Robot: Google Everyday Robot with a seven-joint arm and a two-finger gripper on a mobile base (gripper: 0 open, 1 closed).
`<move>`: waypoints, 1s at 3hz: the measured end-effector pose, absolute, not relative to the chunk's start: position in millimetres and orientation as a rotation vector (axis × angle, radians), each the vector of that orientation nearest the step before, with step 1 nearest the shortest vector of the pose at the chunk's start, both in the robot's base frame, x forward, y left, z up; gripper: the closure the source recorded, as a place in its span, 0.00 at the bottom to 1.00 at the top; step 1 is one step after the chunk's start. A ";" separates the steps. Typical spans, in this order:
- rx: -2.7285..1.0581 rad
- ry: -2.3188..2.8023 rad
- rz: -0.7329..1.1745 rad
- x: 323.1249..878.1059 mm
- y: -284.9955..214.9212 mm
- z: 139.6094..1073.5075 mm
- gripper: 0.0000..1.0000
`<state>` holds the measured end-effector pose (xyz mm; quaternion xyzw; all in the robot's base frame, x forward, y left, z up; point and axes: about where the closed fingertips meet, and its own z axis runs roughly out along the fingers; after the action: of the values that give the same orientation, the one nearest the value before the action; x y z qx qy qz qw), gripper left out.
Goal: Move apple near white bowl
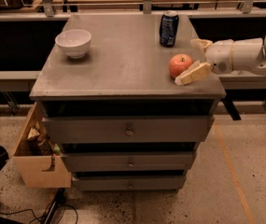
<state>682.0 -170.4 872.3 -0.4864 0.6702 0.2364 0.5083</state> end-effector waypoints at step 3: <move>-1.200 1.610 0.563 670.0 -194.9 872.6 0.50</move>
Offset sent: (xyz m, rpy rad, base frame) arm -0.0164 -0.0355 0.0051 0.0084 -0.0027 0.0143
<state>670.0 -194.9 872.6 -0.4972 0.6668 0.2334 0.5038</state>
